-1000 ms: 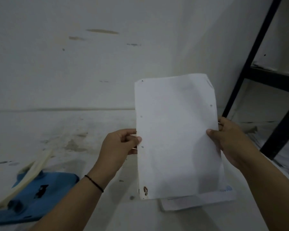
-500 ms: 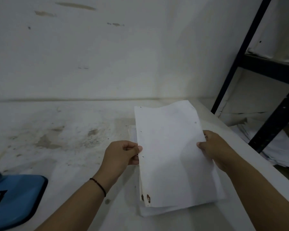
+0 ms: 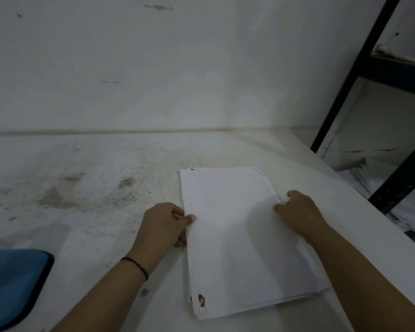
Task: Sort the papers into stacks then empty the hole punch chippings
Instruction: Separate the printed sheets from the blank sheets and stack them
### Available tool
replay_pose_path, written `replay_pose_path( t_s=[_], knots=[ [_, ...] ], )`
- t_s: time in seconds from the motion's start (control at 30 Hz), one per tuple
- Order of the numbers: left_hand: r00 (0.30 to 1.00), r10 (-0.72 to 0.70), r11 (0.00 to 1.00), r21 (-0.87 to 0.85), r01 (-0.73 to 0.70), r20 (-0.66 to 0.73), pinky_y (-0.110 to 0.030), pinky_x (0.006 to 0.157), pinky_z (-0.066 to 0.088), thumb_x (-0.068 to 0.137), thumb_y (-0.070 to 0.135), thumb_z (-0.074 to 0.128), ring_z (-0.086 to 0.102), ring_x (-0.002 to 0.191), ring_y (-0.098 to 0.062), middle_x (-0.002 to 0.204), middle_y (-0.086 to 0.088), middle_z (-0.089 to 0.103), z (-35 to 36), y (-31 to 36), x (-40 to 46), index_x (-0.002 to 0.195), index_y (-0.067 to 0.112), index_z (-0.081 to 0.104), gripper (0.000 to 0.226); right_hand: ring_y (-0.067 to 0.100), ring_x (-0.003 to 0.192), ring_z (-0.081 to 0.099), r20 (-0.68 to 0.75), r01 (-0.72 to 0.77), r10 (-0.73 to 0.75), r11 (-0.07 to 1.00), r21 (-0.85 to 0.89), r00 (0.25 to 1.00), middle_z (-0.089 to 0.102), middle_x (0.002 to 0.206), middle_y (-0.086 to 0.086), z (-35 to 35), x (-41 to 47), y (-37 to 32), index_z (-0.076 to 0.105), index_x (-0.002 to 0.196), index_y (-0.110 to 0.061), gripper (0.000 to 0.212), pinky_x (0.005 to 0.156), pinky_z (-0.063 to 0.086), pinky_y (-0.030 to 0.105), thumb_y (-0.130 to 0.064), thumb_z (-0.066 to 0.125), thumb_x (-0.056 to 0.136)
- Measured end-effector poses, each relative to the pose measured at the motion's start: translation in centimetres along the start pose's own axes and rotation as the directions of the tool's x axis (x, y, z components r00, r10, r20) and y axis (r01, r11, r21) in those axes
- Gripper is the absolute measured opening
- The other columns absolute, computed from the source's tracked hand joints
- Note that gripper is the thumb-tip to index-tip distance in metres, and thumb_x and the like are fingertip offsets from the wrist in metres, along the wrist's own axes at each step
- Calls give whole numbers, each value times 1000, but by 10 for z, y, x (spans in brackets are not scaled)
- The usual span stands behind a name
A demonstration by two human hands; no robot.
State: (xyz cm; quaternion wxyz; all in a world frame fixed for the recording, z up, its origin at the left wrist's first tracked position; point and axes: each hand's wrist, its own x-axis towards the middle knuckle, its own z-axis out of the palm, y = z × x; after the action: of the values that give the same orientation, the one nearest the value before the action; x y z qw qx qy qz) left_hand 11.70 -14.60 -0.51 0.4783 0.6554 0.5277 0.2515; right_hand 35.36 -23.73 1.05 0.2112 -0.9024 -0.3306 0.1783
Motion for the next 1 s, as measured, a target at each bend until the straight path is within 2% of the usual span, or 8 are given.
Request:
replay_pose_path(
  t_s=[0.07,0.1,0.13,0.2,0.3,0.57,0.77,1.0],
  knots=[
    [1000,-16,1000,2,16,-3,-21,42,53,81,18,70,60,38,-11,60,-9,67,1,1,4,86,8,63,13,35,93,59,20,4,-5,999,33,1000,60,103,24,-1,3,-4,56,98,4,30,72,46,35,-24,58,89],
    [1000,-23,1000,10,23,-3,-21,42,54,81,17,70,60,37,-11,60,-9,67,2,1,6,88,8,64,13,32,81,58,30,3,-5,999,49,1000,58,88,19,-1,6,-5,53,79,-2,26,60,42,32,-25,59,88],
    [1000,-26,1000,17,26,-3,-22,42,54,81,16,70,60,36,-10,60,-9,67,1,1,7,90,6,65,14,27,70,53,40,-5,3,998,66,999,53,77,14,-2,8,-6,45,67,-7,32,52,36,28,-25,60,88],
    [1000,-28,1000,13,28,-1,-23,42,54,81,13,70,60,37,-11,60,-9,67,1,1,8,93,4,66,16,19,56,45,56,-22,18,997,80,998,45,64,7,-3,13,-6,38,61,-9,39,47,31,26,-26,63,87],
    [999,-33,999,-3,33,-1,-25,44,56,81,10,69,62,40,-15,60,-9,67,0,0,9,95,3,67,17,19,51,44,88,-47,37,993,112,995,44,60,7,-6,15,-9,39,62,-9,37,45,30,25,-23,64,86],
    [998,-52,995,-88,53,23,-23,42,54,80,1,68,61,43,-16,64,-14,65,-2,-2,8,95,-2,65,16,18,62,48,192,-72,37,981,182,981,47,72,5,-9,12,-20,43,73,-9,25,58,39,28,-23,61,85],
    [998,-67,989,-129,69,23,-26,44,56,79,-2,68,61,41,-15,65,-15,65,-2,-4,9,95,-3,65,16,23,67,52,209,-107,65,975,196,976,51,75,8,-8,10,-23,52,91,-1,24,58,41,27,-22,61,84],
    [998,-64,985,-159,66,18,-26,45,56,78,-3,69,61,48,-20,67,-17,64,-4,-5,8,95,-3,64,18,19,60,44,165,-96,56,966,241,985,44,71,6,-8,5,-36,49,95,-3,21,48,33,26,-18,61,86]
  ],
)
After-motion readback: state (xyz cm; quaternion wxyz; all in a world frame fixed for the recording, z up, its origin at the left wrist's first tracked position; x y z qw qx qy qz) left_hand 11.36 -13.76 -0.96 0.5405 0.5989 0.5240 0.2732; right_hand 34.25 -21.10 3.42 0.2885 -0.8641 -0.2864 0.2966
